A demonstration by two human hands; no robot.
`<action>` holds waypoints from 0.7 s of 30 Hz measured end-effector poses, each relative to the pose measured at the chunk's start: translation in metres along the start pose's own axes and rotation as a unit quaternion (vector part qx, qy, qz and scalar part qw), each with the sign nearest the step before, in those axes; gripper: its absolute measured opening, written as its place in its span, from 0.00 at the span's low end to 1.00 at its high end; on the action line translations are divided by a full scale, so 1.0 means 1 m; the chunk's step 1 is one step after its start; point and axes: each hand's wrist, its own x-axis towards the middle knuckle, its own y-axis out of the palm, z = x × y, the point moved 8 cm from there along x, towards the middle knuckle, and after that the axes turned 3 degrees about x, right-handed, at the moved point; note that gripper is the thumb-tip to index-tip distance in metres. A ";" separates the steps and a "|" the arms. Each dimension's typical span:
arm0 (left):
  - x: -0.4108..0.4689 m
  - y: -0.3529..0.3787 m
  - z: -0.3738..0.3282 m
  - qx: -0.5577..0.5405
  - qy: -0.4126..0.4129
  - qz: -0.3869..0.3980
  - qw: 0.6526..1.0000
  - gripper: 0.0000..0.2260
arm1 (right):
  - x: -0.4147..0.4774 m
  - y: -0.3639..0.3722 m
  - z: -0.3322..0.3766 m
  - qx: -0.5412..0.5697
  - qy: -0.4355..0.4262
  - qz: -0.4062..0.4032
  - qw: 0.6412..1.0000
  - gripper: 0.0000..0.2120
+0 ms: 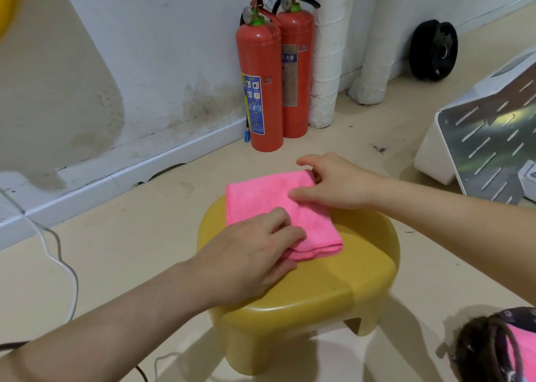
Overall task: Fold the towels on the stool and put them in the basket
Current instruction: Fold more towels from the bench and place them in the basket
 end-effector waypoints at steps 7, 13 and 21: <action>0.015 -0.030 0.025 -0.132 -0.069 0.005 0.989 0.11 | -0.023 0.003 0.023 -0.212 -0.164 -0.047 0.962 0.37; 0.021 -0.017 0.106 -0.083 -0.306 0.062 0.946 0.31 | -0.002 0.010 0.007 -0.083 -0.040 0.001 0.996 0.45; 0.017 -0.017 0.109 -0.070 -0.344 0.025 0.936 0.23 | -0.001 -0.004 0.013 -0.052 -0.033 0.017 0.998 0.24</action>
